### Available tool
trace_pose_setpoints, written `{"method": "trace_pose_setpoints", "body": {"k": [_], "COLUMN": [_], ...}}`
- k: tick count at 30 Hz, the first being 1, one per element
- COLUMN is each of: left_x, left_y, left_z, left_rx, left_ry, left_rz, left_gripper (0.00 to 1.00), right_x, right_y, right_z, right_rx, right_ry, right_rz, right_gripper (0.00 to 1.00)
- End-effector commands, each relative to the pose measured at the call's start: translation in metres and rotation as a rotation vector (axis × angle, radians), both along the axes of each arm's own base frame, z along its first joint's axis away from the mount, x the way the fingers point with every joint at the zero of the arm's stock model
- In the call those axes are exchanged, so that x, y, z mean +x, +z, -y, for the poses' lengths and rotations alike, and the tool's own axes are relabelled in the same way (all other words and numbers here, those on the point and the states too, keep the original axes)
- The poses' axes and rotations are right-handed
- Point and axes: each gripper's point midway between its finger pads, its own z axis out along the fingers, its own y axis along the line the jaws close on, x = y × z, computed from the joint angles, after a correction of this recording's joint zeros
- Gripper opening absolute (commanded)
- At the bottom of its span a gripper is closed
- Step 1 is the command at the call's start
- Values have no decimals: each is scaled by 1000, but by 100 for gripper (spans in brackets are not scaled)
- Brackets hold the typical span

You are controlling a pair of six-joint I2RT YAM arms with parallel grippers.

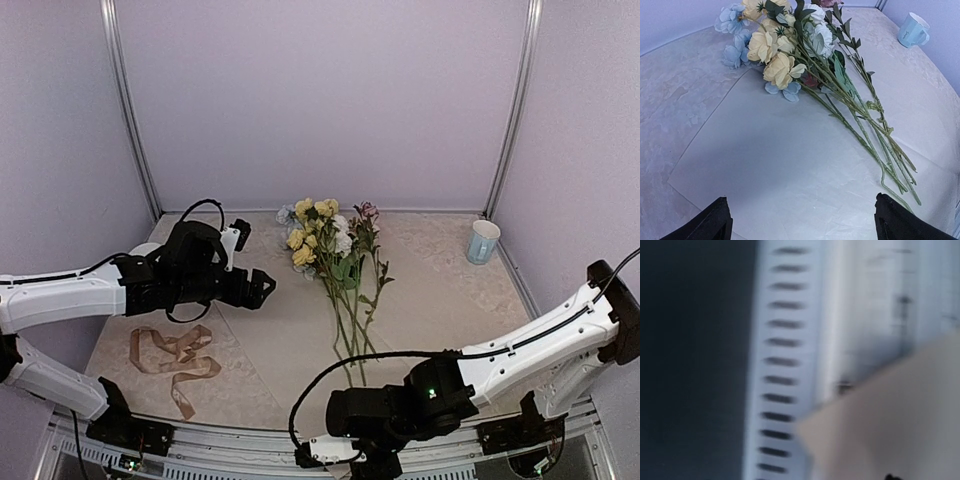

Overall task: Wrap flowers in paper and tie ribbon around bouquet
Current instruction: Pick up the bottom corner of the flattened wrapping paper from the center of the board.

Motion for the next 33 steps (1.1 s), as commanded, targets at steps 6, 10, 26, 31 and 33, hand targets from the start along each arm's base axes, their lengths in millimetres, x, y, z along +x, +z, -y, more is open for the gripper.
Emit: {"method": "trace_pose_setpoints", "body": {"k": [6,10,26,31,33], "left_x": [-10,-10,-7,-11,-16], "left_y": [-6,-12,-16,-13,-8], "left_z": [7,10,22,25,29], "left_rx": [-3,14,41,30,12], "left_ry": [-35,-48,-111,-144,-178], "left_rz": [-21,-25,-19,-1,22], "left_gripper": [97,97,98,98,96], "right_x": [20,28,52,65,72], "right_y": [-30,-39,-50,-43,-38], "right_z": [1,2,7,12,11], "right_rx": [33,23,5,10,20], "right_ry": [93,112,62,22,-5], "right_rz": [245,306,368,399,381], "right_gripper": [70,63,18,0,0]}}
